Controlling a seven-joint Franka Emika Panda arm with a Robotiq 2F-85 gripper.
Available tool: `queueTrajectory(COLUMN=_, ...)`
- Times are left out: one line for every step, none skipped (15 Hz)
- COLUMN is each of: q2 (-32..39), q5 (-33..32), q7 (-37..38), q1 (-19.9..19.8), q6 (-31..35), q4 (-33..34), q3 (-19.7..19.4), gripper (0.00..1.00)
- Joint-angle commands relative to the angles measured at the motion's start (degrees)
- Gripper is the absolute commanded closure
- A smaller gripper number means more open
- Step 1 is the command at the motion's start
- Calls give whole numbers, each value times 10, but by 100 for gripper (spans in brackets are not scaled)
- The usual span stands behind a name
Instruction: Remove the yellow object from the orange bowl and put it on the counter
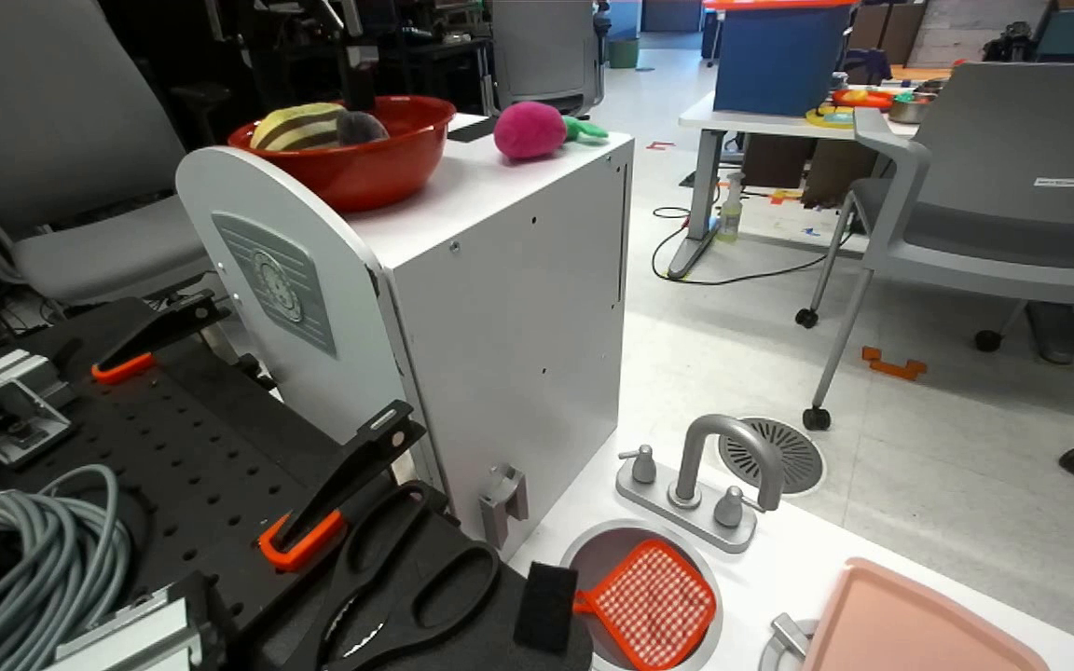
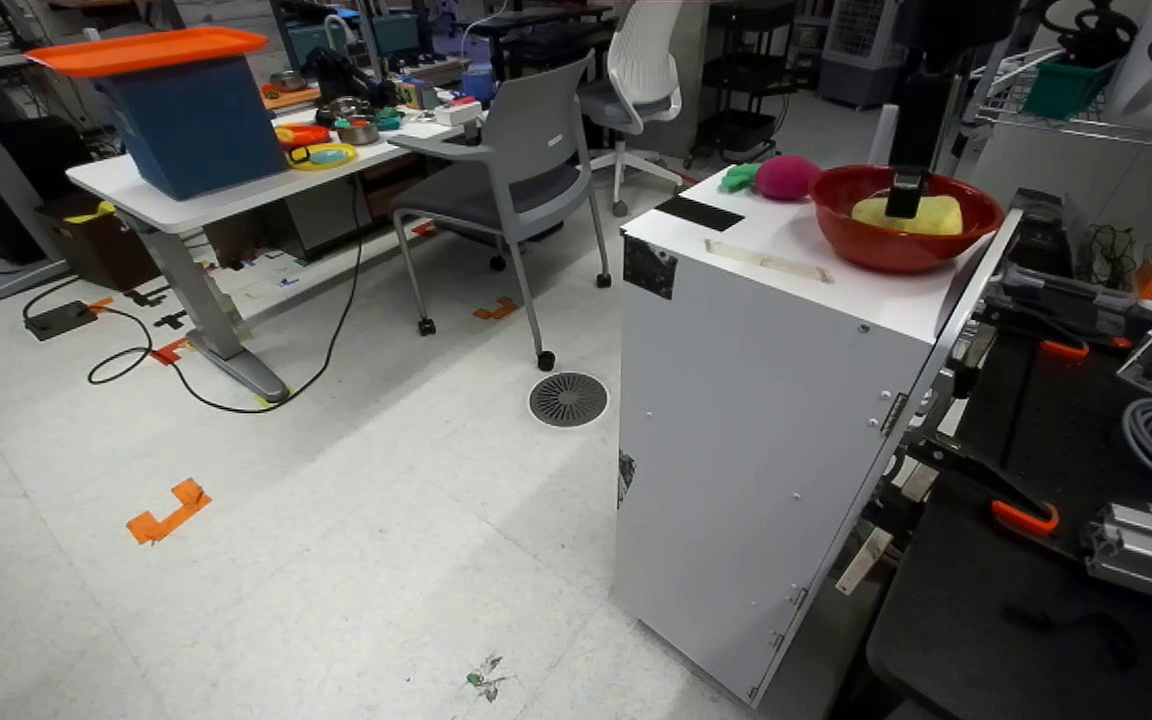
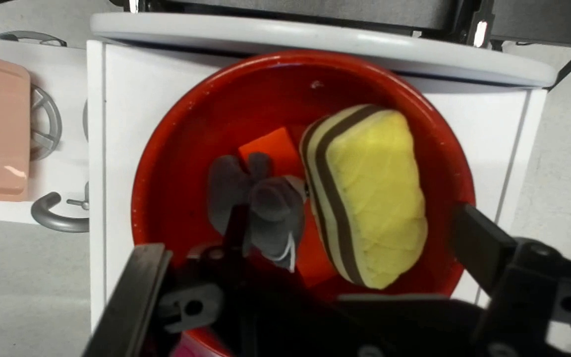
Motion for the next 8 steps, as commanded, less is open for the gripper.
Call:
queueTrajectory(q2=-37, q5=-9, q7=29, q1=-6, q6=9, q4=-26, q3=-5, gripper=0)
queueTrajectory(q2=-40, q5=-9, q7=33, q1=-8, q6=9, q4=-28, q3=-6, gripper=0)
queueTrajectory(q2=-42, q5=-8, q7=35, q1=-9, q6=10, q4=-31, q3=-7, gripper=0)
queueTrajectory(q2=-42, q5=-6, q7=33, q1=-11, q6=10, q4=-32, q3=-8, gripper=0)
queueTrajectory(q2=-42, q5=-4, q7=31, q1=-12, q6=10, q4=-33, q3=-9, gripper=0)
queueTrajectory(q2=-41, q5=-3, q7=30, q1=-14, q6=10, q4=-33, q3=-10, gripper=0)
queueTrajectory(q2=-38, q5=-3, q7=28, q1=-15, q6=10, q4=-32, q3=-10, gripper=0)
queueTrajectory(q2=-37, q5=-3, q7=27, q1=-16, q6=9, q4=-31, q3=-10, gripper=0)
